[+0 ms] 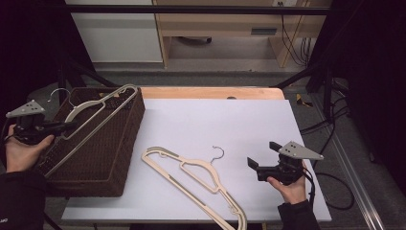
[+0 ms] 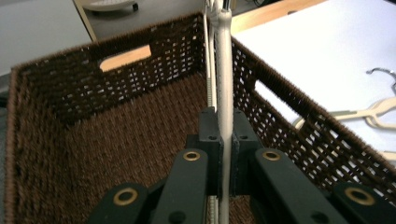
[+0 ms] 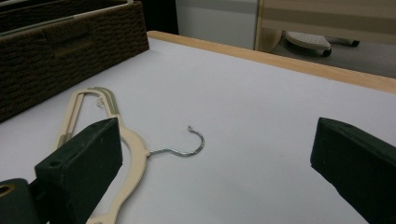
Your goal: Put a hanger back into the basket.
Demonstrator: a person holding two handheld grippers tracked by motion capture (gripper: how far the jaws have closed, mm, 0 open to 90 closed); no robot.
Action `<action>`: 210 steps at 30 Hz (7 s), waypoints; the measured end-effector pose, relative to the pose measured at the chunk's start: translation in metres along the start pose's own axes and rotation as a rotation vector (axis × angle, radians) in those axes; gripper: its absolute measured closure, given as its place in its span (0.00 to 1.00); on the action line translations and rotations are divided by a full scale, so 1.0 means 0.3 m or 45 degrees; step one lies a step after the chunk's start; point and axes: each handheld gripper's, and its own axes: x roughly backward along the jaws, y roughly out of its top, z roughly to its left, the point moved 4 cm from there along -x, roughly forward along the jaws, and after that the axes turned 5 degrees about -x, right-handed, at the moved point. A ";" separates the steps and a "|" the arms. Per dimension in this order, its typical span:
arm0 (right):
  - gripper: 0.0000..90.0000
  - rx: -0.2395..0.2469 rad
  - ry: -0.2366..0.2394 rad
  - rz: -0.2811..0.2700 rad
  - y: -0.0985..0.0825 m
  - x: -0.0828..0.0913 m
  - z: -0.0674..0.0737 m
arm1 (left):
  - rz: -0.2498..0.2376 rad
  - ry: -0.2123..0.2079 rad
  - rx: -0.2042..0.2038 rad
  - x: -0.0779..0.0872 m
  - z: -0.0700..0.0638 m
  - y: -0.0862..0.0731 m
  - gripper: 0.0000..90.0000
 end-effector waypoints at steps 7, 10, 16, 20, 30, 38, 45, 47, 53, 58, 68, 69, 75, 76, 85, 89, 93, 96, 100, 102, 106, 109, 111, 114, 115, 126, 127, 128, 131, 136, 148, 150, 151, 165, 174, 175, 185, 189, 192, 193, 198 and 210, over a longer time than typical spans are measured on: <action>0.03 -0.004 -0.002 0.010 -0.006 -0.009 0.003 | 0.101 0.025 0.035 -0.084 0.002 -0.052 0.96; 0.03 -0.001 0.000 0.012 -0.007 -0.011 0.004 | 0.138 0.045 0.060 -0.114 0.009 -0.079 0.96; 0.03 -0.002 0.003 0.021 -0.010 -0.016 0.008 | 0.179 0.078 0.132 -0.141 0.032 -0.114 0.95; 0.03 0.004 0.007 0.025 -0.013 -0.021 0.011 | 0.187 0.112 0.182 -0.150 0.050 -0.131 0.94; 0.03 0.010 0.011 0.026 -0.013 -0.023 0.015 | 0.291 0.234 0.225 -0.150 0.092 -0.166 0.88; 0.03 0.012 0.016 0.032 -0.015 -0.027 0.019 | 0.340 0.292 0.324 -0.127 0.129 -0.202 0.87; 0.03 0.013 0.019 0.033 -0.014 -0.027 0.021 | 0.399 0.310 0.367 -0.138 0.138 -0.214 0.84; 0.03 0.015 0.020 0.030 -0.014 -0.027 0.021 | 0.421 0.317 0.380 -0.143 0.141 -0.221 0.84; 0.03 0.017 0.022 0.029 -0.013 -0.026 0.023 | 0.460 0.328 0.413 -0.154 0.145 -0.233 0.80; 0.03 0.019 0.024 0.028 -0.013 -0.027 0.025 | 0.472 0.339 0.425 -0.155 0.146 -0.238 0.79; 0.03 0.014 0.026 0.026 -0.011 -0.024 0.025 | 0.524 0.334 0.433 -0.162 0.150 -0.251 0.74; 0.04 0.016 0.024 0.024 -0.011 -0.023 0.025 | 0.527 0.325 0.444 -0.161 0.150 -0.252 0.74; 0.03 0.019 0.028 0.017 -0.006 -0.017 0.025 | 0.489 0.306 0.455 -0.152 0.144 -0.242 0.70; 0.03 0.018 0.027 0.013 -0.005 -0.016 0.026 | 0.476 0.306 0.448 -0.143 0.141 -0.235 0.69; 0.03 0.025 0.030 -0.004 0.006 -0.003 0.029 | 0.143 0.329 0.348 -0.016 0.084 -0.121 0.49; 0.04 0.025 0.035 -0.008 0.010 0.000 0.034 | 0.008 0.275 0.301 0.014 0.021 -0.071 0.38; 0.04 0.025 0.051 0.003 0.009 -0.004 0.042 | -0.140 0.205 0.265 0.026 -0.048 -0.022 0.26; 0.05 0.024 0.057 0.014 0.006 -0.007 0.048 | -0.250 0.169 0.218 0.028 -0.107 0.012 0.21; 0.05 0.025 0.076 0.018 0.005 -0.009 0.055 | -0.377 0.100 0.128 0.023 -0.211 0.060 0.16; 0.05 0.024 0.085 0.016 0.005 -0.010 0.057 | -0.420 0.067 0.095 0.020 -0.265 0.081 0.15; 0.05 0.024 0.094 0.015 0.005 -0.007 0.064 | -0.467 -0.004 0.053 -0.002 -0.372 0.104 0.12; 0.06 0.013 0.103 0.014 0.004 -0.005 0.068 | -0.460 -0.056 0.027 -0.032 -0.433 0.104 0.10; 0.06 0.007 0.106 0.026 0.000 -0.009 0.068 | -0.462 -0.098 0.019 -0.057 -0.470 0.098 0.10; 0.06 0.010 0.102 0.047 -0.009 -0.021 0.071 | -0.429 -0.141 -0.002 -0.091 -0.521 0.091 0.09; 0.06 0.010 0.105 0.050 -0.011 -0.023 0.073 | -0.424 -0.147 -0.015 -0.101 -0.542 0.087 0.09; 0.06 0.007 0.133 0.119 -0.053 -0.051 0.101 | -0.372 -0.213 -0.062 -0.174 -0.675 0.048 0.08; 0.07 0.004 0.133 0.130 -0.057 -0.055 0.103 | -0.376 -0.215 -0.067 -0.178 -0.684 0.047 0.08; 0.07 -0.001 0.138 0.144 -0.062 -0.060 0.106 | -0.373 -0.219 -0.071 -0.181 -0.689 0.046 0.09; 0.08 -0.008 0.153 0.174 -0.075 -0.073 0.113 | -0.349 -0.220 -0.085 -0.193 -0.705 0.037 0.08; 0.10 -0.020 0.150 0.214 -0.095 -0.091 0.126 | -0.323 -0.252 -0.082 -0.215 -0.731 0.017 0.09; 0.22 0.063 0.181 0.446 -0.194 -0.178 0.208 | -0.241 -0.311 -0.109 -0.276 -0.778 -0.011 0.10; 0.28 0.076 0.189 0.489 -0.209 -0.188 0.221 | -0.239 -0.312 -0.101 -0.279 -0.775 -0.015 0.10; 0.30 0.078 0.198 0.500 -0.215 -0.190 0.226 | -0.235 -0.311 -0.099 -0.280 -0.774 -0.017 0.10; 0.68 0.085 0.182 0.689 -0.314 -0.179 0.236 | -0.205 -0.317 -0.106 -0.298 -0.787 -0.031 0.10; 0.81 0.054 0.202 0.713 -0.329 -0.169 0.243 | -0.188 -0.320 -0.106 -0.312 -0.793 -0.037 0.10; 0.82 -0.014 0.200 0.731 -0.325 -0.165 0.256 | -0.184 -0.320 -0.107 -0.313 -0.793 -0.038 0.10; 0.88 -0.075 0.206 0.719 -0.317 -0.166 0.229 | -0.164 -0.330 -0.113 -0.332 -0.806 -0.043 0.10; 0.89 -0.092 0.184 0.698 -0.307 -0.159 0.217 | -0.151 -0.339 -0.122 -0.341 -0.816 -0.044 0.10; 0.89 -0.064 0.187 0.696 -0.299 -0.157 0.216 | -0.142 -0.346 -0.133 -0.351 -0.825 -0.040 0.10; 0.89 -0.070 0.195 0.697 -0.295 -0.155 0.218 | -0.138 -0.350 -0.136 -0.358 -0.831 -0.036 0.10; 0.89 -0.064 0.210 0.670 -0.264 -0.139 0.218 | -0.108 -0.365 -0.167 -0.397 -0.852 -0.002 0.11; 0.90 -0.007 0.243 0.630 -0.242 -0.125 0.221 | 0.036 -0.400 -0.234 -0.586 -0.874 0.056 0.15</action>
